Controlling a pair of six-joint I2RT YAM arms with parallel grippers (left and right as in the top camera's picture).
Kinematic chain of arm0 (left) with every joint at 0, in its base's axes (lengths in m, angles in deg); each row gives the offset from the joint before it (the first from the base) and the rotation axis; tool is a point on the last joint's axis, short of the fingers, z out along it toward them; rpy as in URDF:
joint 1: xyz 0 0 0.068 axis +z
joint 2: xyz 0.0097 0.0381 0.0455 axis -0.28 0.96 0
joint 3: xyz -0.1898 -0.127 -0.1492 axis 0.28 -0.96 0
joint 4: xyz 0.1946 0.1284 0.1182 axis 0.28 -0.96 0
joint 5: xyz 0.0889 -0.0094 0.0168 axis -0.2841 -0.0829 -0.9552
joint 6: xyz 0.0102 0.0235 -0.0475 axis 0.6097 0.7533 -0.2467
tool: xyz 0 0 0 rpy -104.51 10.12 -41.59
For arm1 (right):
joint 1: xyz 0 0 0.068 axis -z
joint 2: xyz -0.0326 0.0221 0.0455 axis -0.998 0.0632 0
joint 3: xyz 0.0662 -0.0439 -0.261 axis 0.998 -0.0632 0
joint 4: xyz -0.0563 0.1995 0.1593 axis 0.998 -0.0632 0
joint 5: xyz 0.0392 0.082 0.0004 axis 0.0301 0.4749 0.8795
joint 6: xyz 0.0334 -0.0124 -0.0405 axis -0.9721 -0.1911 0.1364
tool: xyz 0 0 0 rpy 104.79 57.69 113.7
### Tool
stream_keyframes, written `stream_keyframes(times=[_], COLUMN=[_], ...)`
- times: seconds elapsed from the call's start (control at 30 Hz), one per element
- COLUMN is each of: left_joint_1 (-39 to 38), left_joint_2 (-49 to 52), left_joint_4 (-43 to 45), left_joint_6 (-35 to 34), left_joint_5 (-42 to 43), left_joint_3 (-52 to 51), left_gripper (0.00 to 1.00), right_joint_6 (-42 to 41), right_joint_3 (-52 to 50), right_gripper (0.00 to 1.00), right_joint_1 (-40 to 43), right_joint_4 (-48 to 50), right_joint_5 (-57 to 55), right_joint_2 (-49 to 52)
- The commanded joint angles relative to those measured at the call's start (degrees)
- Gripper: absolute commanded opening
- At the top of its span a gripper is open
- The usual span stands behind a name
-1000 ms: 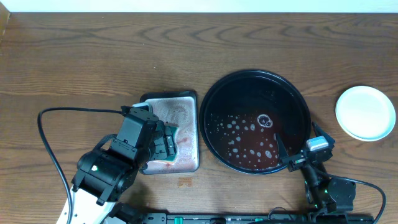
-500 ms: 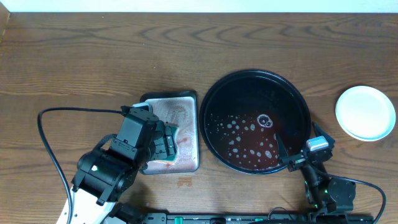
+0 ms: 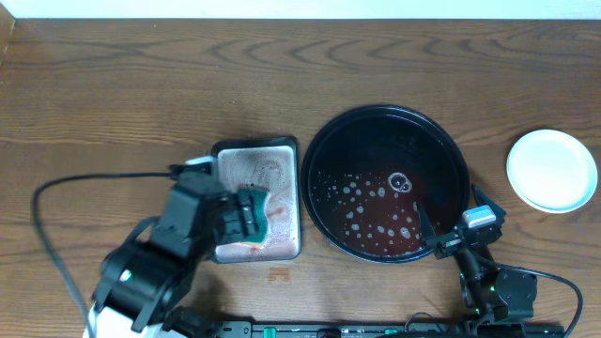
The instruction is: Clean dirty plates on tray and stack at the side
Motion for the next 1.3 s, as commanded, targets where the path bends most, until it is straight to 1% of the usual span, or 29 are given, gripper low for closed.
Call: stream_keyframes(times=[0.0,0.03,0.2,0.27,0.47,0.67,1.0,1.07,1.27], left_joint_1=[6.01,8.20,18.86,21.20,23.02,23.02,22.84,22.71,22.73], left_joint_2=[-5.09,-6.93,-18.32,-22.93,-36.11,-46.18,-46.12,-46.12,-46.12], left_joint_4=[5.07,7.63,24.90,29.90,40.54,49.00,63.08,60.59,59.98], left_joint_6=[0.70,1.66,11.37,13.09,19.45,20.31,20.26,20.31,20.28], left_joint_5=[-0.87,0.35,10.23,10.93,10.62,8.87,8.48,8.46,8.48], left_joint_3=[-4.31,-5.95,-16.33,-20.31,-31.26,-40.68,-53.81,-53.70,-53.70], left_gripper=[0.84,0.84,0.84,0.84,0.84,0.84,0.84,0.84,0.84], right_joint_6=[0.74,0.74,0.74,0.74,0.74,0.74,0.74,0.74,0.74], right_joint_3=[-0.20,-0.20,-0.20,-0.20,-0.20,-0.20,-0.20,-0.20,-0.20], right_gripper=[0.99,0.99,0.99,0.99,0.99,0.99,0.99,0.99,0.99], right_joint_1=[0.02,0.02,0.02,0.02,0.02,0.02,0.02,0.02,0.02], right_joint_4=[-0.07,-0.07,-0.07,-0.07,-0.07,-0.07,-0.07,-0.07,-0.07], right_joint_5=[-0.48,-0.48,-0.50,-0.50,-0.48,-0.48,-0.48,-0.48,-0.48], right_joint_2=[-0.42,-0.42,-0.42,-0.42,-0.42,-0.42,-0.42,-0.42,-0.42])
